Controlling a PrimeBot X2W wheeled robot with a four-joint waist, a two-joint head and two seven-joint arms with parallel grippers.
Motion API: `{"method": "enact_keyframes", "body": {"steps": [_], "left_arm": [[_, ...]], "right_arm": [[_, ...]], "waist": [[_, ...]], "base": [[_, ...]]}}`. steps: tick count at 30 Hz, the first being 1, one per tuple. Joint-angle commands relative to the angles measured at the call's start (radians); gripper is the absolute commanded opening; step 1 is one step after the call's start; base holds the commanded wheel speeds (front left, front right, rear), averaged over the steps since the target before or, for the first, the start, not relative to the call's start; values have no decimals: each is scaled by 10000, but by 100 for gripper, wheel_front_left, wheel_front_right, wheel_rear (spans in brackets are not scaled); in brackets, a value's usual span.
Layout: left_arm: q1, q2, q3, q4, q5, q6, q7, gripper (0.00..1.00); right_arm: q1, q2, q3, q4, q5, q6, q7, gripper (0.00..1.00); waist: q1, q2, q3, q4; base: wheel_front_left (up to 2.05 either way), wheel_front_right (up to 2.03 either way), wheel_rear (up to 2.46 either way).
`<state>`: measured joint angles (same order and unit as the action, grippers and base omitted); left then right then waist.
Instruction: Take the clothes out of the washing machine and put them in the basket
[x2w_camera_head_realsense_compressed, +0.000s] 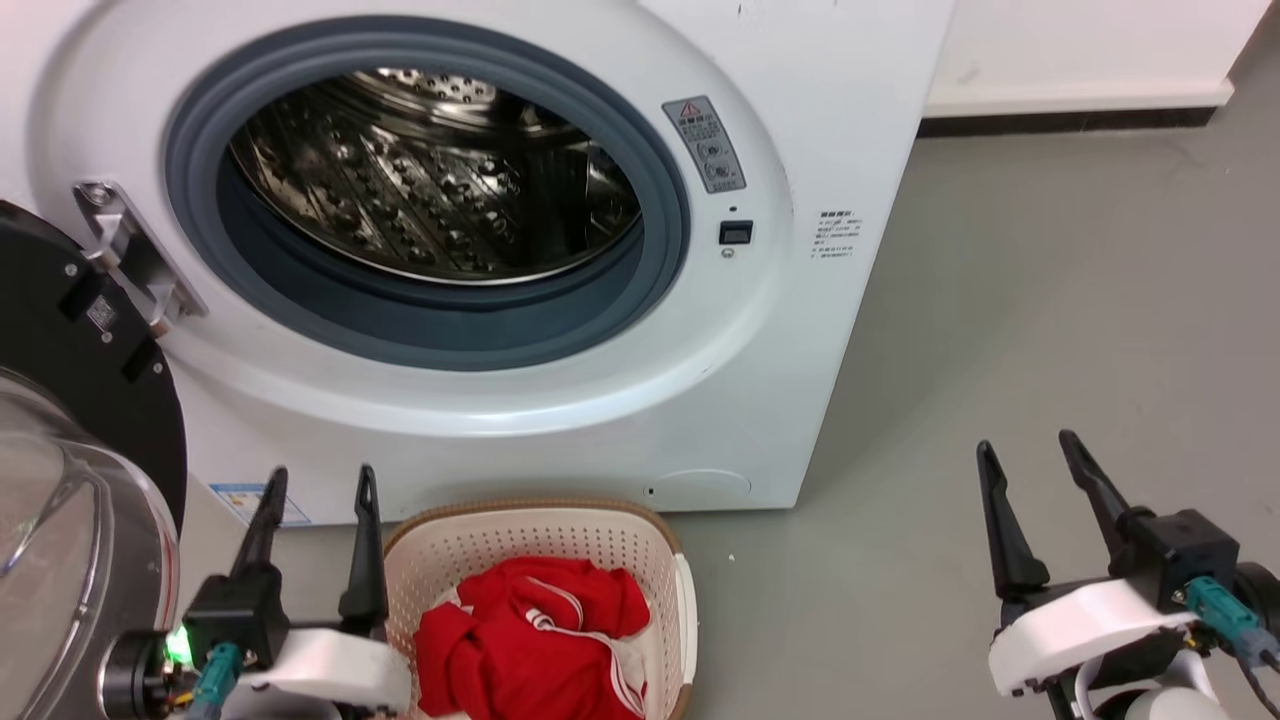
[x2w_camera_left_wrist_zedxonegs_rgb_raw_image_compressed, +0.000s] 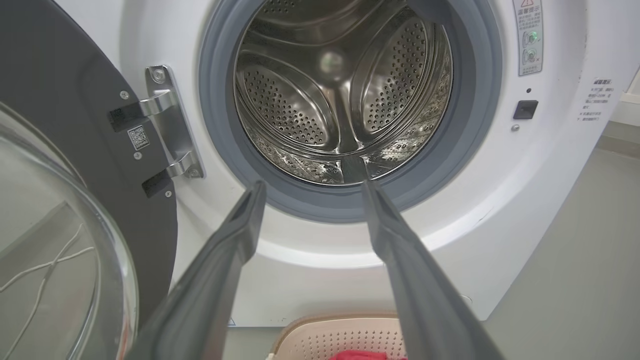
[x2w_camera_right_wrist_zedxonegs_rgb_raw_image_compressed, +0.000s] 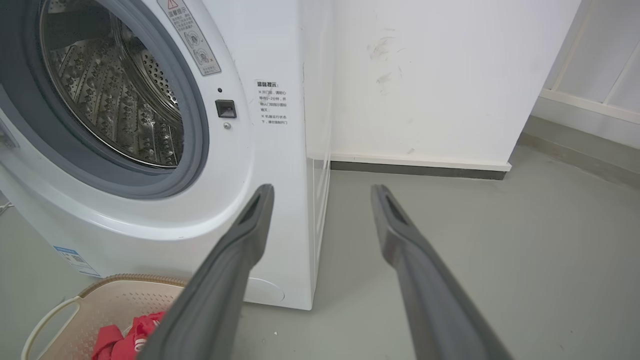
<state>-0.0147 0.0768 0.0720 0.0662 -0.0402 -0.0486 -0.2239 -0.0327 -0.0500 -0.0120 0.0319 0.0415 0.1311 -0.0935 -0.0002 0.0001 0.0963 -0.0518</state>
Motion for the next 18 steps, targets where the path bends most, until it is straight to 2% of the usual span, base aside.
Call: {"method": "enact_keyframes", "body": {"steps": [1, 18], "left_arm": [[175, -15, -15, -22, -37, 27, 36, 100], [355, 127, -135, -51, -333, 91, 475, 100]], "right_arm": [[161, -3, 21, -54, -66, -7, 35, 100], [701, -3, 182, -511, -110, -7, 332, 100]], "waist": [[2, -1, -164, -18], [2, -1, -632, -145]], "base": [[0, 0, 0], [0, 0, 0]]}}
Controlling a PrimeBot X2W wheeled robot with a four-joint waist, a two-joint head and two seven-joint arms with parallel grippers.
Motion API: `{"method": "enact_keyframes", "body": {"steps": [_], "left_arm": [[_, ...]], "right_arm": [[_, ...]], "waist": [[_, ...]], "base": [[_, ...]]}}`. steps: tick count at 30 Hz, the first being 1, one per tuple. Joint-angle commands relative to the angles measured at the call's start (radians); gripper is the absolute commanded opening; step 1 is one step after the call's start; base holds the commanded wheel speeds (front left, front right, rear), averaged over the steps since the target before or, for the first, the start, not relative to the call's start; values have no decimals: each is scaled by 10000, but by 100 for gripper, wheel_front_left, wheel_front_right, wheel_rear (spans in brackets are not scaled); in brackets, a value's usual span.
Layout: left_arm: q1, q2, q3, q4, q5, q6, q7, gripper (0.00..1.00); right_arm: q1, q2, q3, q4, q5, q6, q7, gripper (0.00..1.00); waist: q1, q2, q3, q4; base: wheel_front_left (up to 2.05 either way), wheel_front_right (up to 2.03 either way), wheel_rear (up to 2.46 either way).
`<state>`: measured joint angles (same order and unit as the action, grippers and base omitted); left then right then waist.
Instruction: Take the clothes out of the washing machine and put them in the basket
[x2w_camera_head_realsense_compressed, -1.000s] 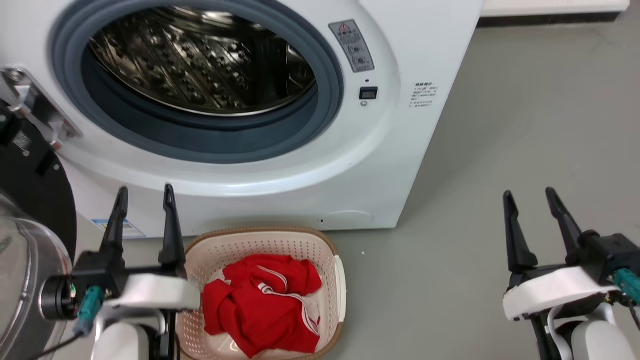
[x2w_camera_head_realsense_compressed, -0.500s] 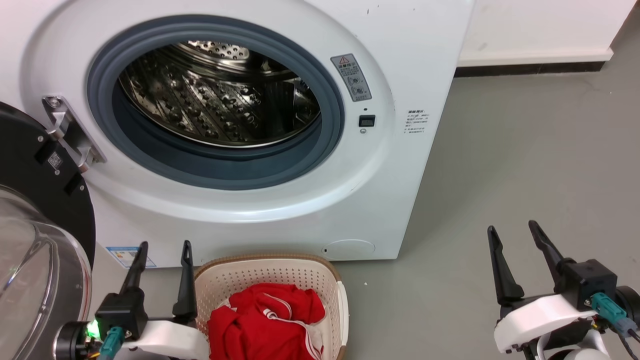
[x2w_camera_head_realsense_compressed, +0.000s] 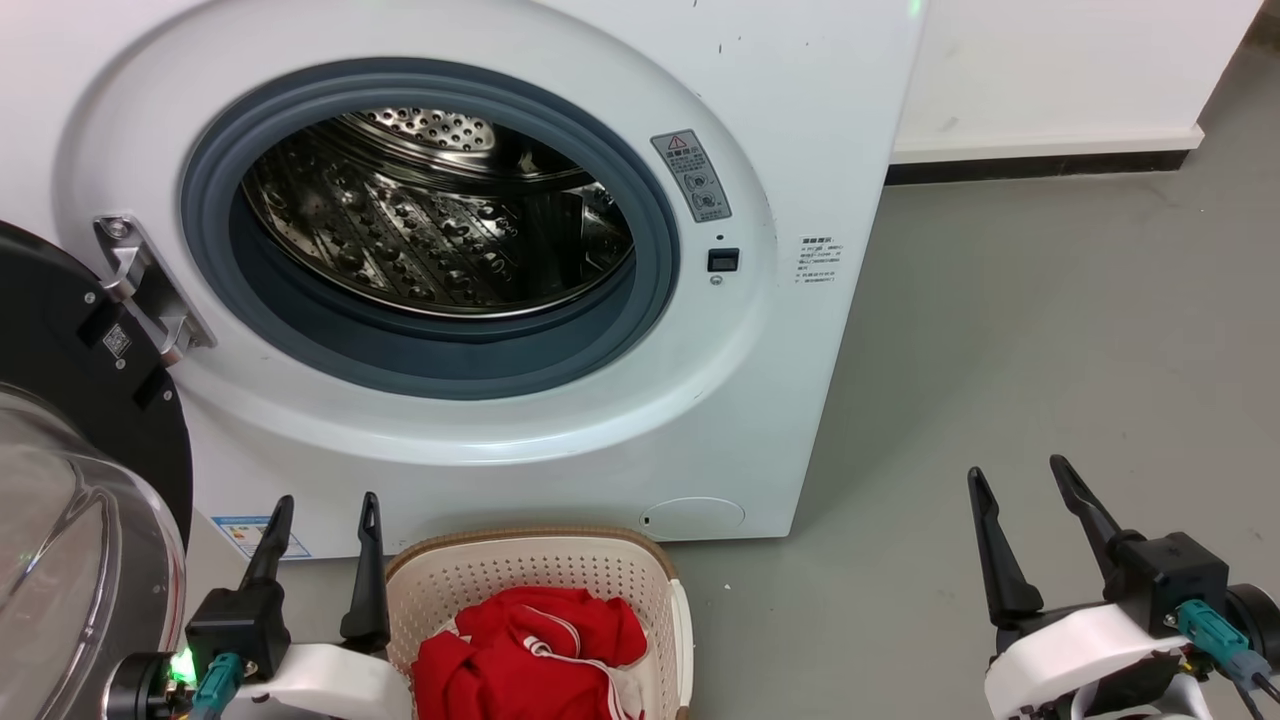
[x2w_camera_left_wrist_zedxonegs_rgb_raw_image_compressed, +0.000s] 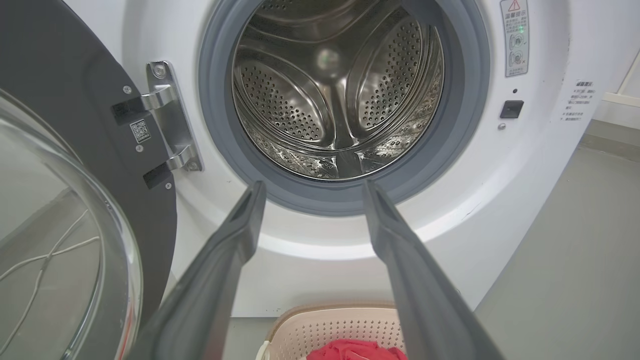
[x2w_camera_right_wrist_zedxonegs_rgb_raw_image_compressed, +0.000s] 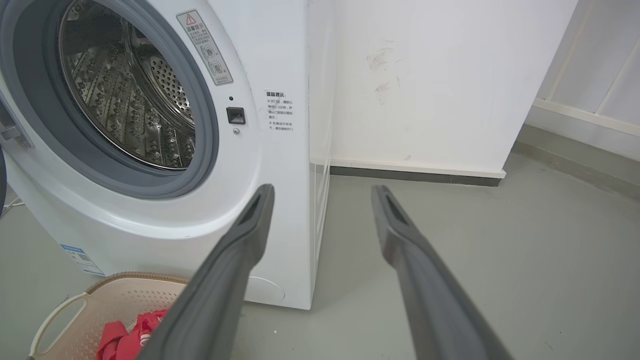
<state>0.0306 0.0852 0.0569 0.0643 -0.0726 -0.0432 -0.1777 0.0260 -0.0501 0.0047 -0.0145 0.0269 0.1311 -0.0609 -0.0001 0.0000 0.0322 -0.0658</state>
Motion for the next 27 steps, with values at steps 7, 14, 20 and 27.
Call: {"method": "enact_keyframes", "body": {"steps": [7, 14, 20, 27], "left_arm": [[-205, 134, 6, 25, -79, 84, 77, 100], [-263, 184, -32, 85, -91, 168, 82, 100], [-337, 244, -48, 184, -159, 206, 29, 100], [-196, 168, -65, 488, -241, 172, 93, 0]], "right_arm": [[87, -1, 86, -124, 97, -7, 45, 100], [49, -1, 114, -151, 113, -7, 47, 100], [32, -1, 98, -163, 145, -7, 39, 100], [64, 6, 137, 120, 151, 0, 51, 0]], "waist": [[1, 0, 34, -1], [1, 0, 92, 53], [1, 0, 148, 91], [2, 0, 176, 100]], "base": [[0, 0, 0], [0, 0, 0], [0, 0, 0], [0, 0, 0]]}}
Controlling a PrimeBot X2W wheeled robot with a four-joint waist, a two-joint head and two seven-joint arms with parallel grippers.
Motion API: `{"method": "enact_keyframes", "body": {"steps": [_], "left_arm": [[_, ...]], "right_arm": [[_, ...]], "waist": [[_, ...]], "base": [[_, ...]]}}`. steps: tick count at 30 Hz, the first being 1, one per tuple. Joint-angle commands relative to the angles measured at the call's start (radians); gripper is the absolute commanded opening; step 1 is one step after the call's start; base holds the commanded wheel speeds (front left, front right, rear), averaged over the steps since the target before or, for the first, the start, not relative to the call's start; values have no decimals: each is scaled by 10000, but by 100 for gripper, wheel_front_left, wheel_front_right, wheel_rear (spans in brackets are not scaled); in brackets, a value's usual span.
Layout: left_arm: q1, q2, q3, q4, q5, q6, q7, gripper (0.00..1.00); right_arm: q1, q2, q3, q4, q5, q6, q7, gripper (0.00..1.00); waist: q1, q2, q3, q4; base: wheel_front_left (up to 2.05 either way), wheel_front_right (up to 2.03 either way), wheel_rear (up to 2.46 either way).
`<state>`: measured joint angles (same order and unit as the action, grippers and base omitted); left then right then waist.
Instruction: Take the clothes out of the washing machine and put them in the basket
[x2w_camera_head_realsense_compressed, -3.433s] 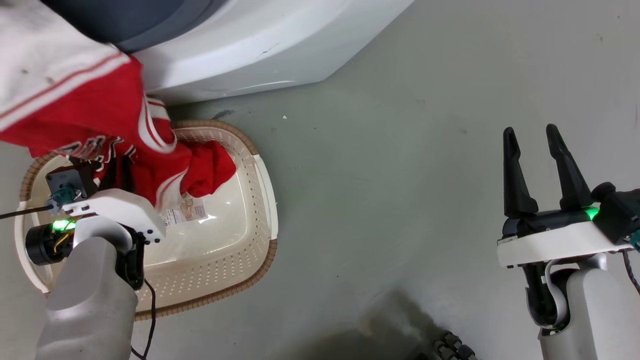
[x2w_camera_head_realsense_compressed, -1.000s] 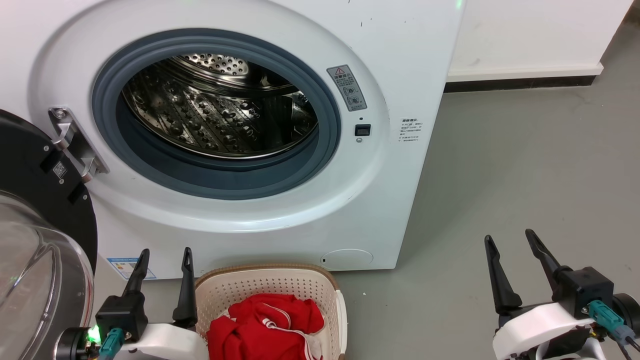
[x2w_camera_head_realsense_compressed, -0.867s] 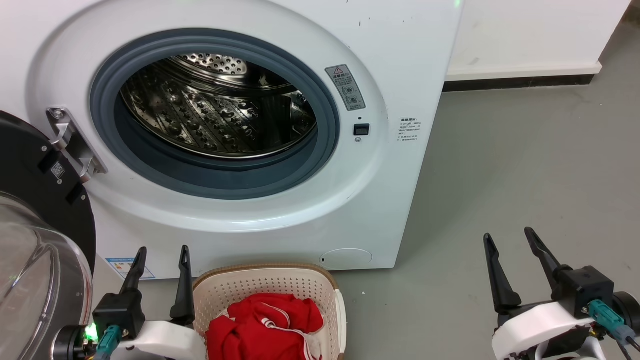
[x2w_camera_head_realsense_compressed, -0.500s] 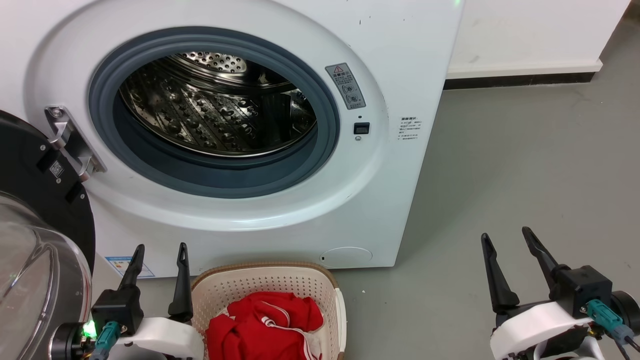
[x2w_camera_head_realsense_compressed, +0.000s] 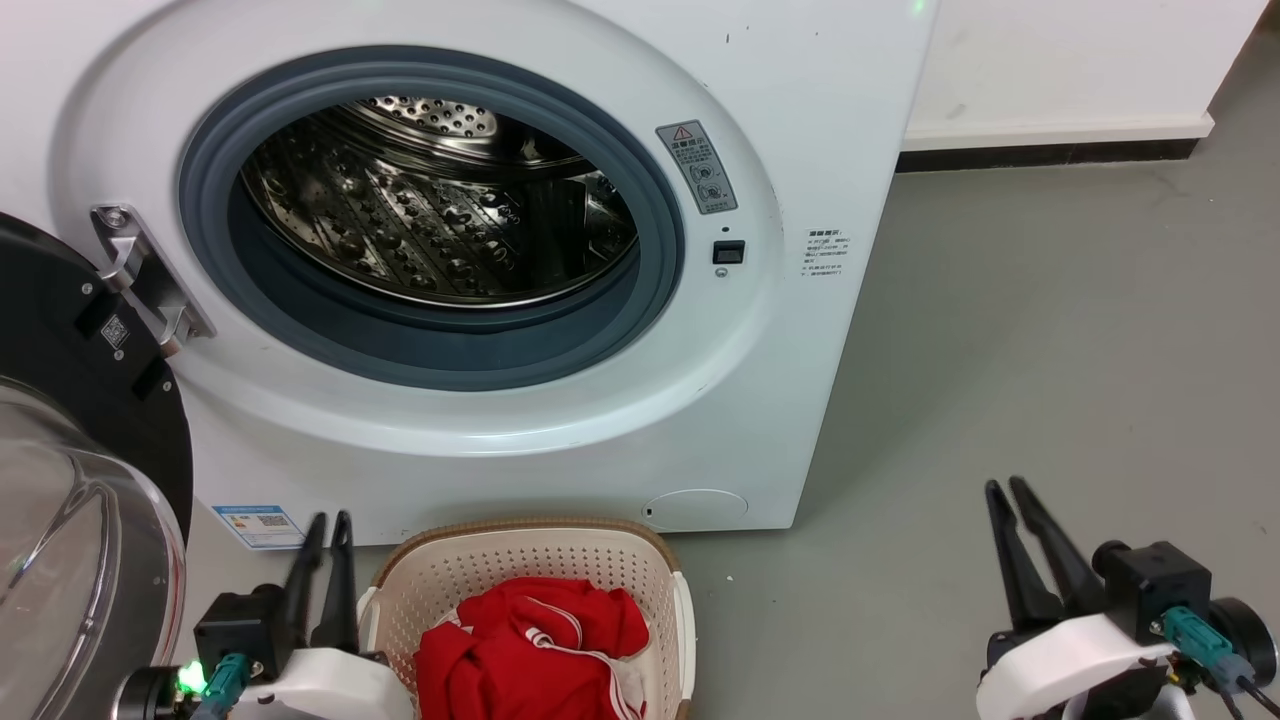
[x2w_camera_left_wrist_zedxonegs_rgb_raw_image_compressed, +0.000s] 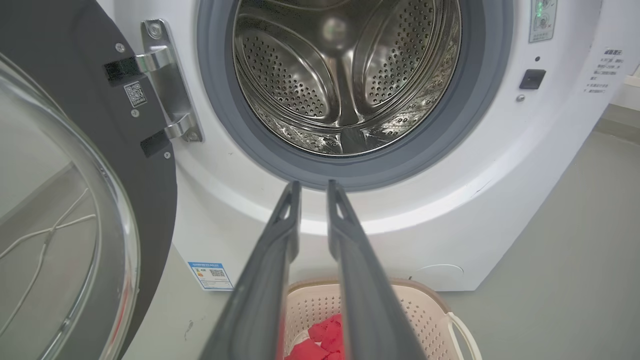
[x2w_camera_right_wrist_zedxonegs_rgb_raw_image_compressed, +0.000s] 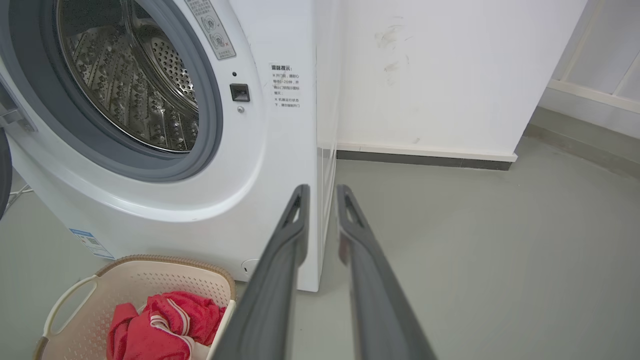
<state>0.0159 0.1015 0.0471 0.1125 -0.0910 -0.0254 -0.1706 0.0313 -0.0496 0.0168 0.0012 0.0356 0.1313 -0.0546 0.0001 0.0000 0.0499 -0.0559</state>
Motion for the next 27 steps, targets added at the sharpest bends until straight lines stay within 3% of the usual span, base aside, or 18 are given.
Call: {"method": "enact_keyframes", "body": {"steps": [1, 27], "left_arm": [[-117, -2, 94, 78, -242, -21, 100, 0], [-479, -163, 246, 429, -5130, -363, 972, 0]], "right_arm": [[36, 0, 36, -56, 280, -2, -29, 0], [-486, -306, -39, 751, 5670, -3, 241, 0]], "waist": [[0, 0, -5, 6], [0, 0, -102, 122]], "base": [[0, 0, 0], [0, 0, 0]]}}
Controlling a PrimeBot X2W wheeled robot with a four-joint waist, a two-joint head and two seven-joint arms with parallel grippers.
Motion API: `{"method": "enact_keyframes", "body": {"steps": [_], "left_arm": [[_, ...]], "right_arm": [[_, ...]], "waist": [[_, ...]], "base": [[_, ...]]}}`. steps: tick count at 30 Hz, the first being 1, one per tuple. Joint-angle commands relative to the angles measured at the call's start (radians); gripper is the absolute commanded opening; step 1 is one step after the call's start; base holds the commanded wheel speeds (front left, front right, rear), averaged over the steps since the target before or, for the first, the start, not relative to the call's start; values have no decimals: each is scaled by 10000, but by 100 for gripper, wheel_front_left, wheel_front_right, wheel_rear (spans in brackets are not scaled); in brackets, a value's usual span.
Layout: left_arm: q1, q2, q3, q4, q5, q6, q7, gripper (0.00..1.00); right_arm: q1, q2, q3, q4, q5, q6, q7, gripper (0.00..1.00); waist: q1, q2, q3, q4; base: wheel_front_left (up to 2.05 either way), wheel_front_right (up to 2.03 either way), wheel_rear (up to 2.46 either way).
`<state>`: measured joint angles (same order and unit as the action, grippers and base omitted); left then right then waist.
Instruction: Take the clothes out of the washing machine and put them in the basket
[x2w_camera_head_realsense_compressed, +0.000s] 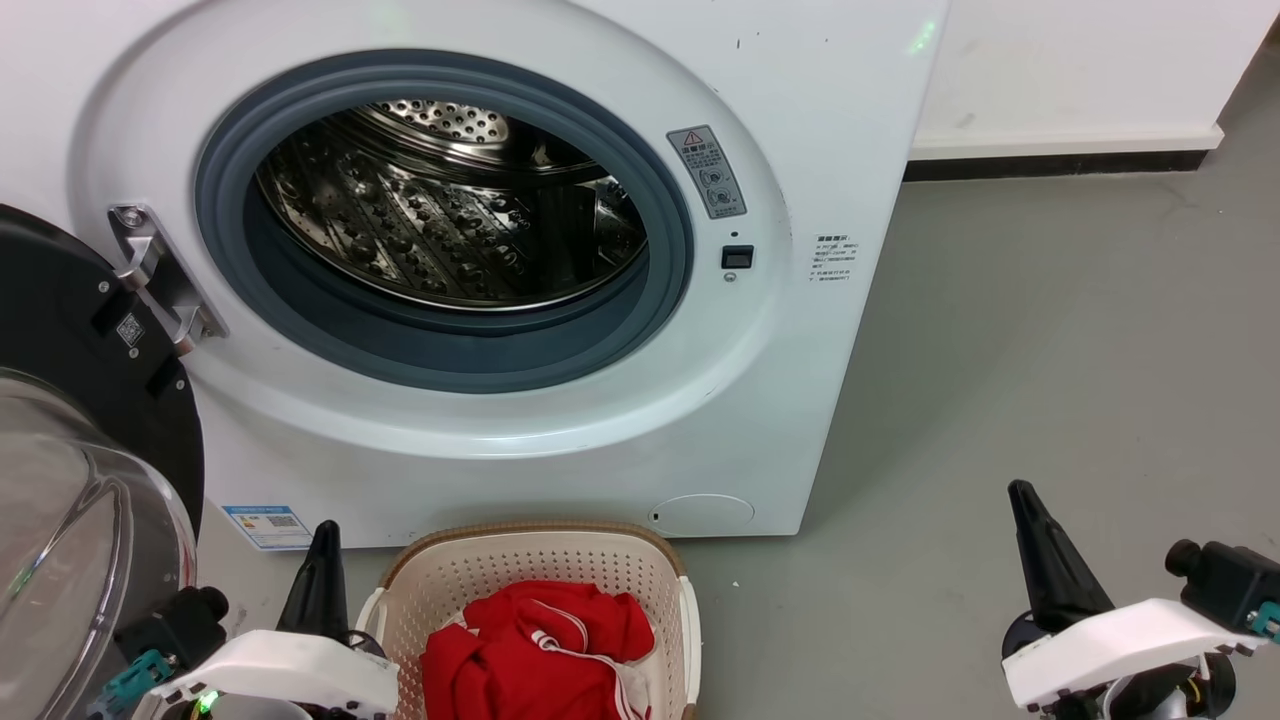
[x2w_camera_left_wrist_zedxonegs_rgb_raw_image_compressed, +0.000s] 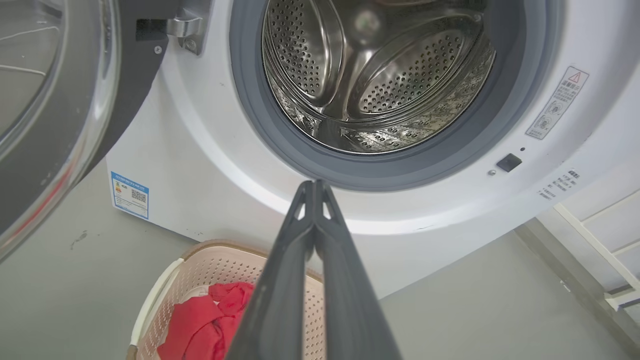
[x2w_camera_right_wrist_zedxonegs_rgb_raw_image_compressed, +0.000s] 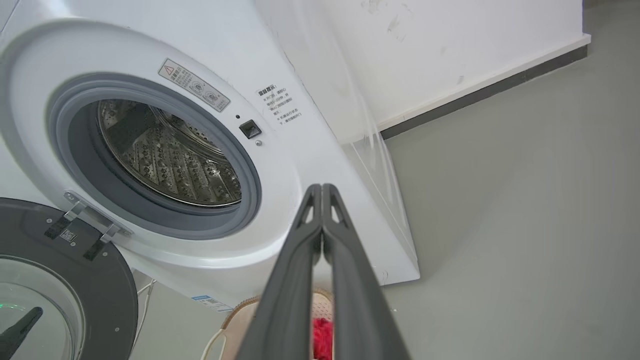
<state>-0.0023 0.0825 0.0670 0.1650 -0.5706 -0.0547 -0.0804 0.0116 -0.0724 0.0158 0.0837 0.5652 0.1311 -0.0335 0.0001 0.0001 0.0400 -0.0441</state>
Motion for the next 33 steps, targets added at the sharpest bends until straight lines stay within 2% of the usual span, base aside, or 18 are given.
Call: {"method": "enact_keyframes", "body": {"steps": [1, 33], "left_arm": [[-297, 27, 47, -96, -334, -70, 71, 0], [-666, -123, 238, 281, -4671, -374, 879, 0]], "right_arm": [[-289, -78, -30, -74, 374, -1, 30, 0], [-693, -177, -279, 625, 4980, -2, 411, 0]], "waist": [[0, -1, -4, 5], [0, -1, -123, 148]], "base": [[0, 0, 0], [0, 0, 0]]}}
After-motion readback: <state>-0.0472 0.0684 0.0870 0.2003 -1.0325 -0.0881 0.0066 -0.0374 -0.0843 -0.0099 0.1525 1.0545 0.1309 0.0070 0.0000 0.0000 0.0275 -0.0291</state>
